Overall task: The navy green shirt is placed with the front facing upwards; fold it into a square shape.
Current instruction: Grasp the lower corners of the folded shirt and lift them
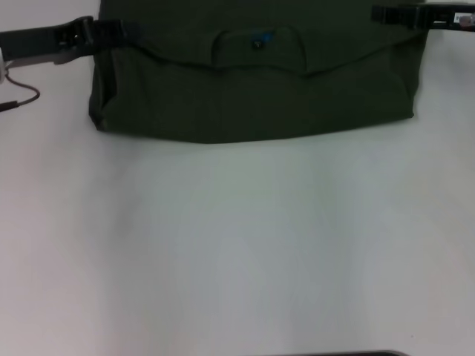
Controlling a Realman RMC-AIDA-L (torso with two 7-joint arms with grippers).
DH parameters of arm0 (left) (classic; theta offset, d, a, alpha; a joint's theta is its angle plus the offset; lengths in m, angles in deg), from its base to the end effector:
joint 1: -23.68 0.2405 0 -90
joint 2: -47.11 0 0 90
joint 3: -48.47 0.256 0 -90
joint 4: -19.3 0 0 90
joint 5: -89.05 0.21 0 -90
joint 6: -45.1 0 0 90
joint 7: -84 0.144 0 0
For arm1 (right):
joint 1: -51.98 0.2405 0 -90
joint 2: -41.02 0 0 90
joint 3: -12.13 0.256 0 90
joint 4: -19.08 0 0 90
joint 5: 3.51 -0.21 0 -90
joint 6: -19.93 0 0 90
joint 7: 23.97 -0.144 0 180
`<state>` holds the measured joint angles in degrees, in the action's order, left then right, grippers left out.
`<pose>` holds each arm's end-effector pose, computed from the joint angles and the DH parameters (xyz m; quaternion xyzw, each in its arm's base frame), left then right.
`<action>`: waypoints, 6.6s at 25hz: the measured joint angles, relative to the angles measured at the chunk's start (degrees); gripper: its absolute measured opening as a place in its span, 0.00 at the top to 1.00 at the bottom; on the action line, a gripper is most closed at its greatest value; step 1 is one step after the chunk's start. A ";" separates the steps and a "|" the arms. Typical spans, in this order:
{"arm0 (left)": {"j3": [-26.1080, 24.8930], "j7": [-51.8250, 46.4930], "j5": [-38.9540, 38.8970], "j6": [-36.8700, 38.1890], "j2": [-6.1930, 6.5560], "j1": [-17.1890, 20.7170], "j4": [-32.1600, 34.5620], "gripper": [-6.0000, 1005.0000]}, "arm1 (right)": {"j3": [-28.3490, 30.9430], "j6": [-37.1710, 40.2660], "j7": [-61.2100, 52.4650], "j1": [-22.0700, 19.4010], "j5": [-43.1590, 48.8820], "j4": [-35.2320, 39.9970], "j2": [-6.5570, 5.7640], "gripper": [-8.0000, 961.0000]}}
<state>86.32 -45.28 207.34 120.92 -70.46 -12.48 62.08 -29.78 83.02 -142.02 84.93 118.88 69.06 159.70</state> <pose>-0.2509 0.3933 0.0336 -0.7801 -0.5451 -0.2606 0.1620 0.2739 0.4062 0.0526 -0.8184 0.4423 0.1868 0.3158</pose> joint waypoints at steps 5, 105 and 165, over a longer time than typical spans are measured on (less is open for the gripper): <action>0.03 -0.80 0.28 1.82 0.20 1.99 1.59 0.51 | 0.01 1.77 5.13 -2.73 -5.98 0.02 0.45 0.34; 10.85 -10.08 19.58 2.78 2.44 -3.36 -3.78 0.93 | 0.62 19.35 -22.66 -2.27 16.66 1.46 -7.38 0.34; 10.93 -10.11 19.69 3.44 1.95 -3.39 -2.44 0.93 | -1.74 4.28 -20.75 5.76 22.92 -9.95 -3.58 0.35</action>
<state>97.24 -55.39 227.03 124.36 -68.51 -15.87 59.64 -31.52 87.30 -162.77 90.70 141.80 59.11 156.12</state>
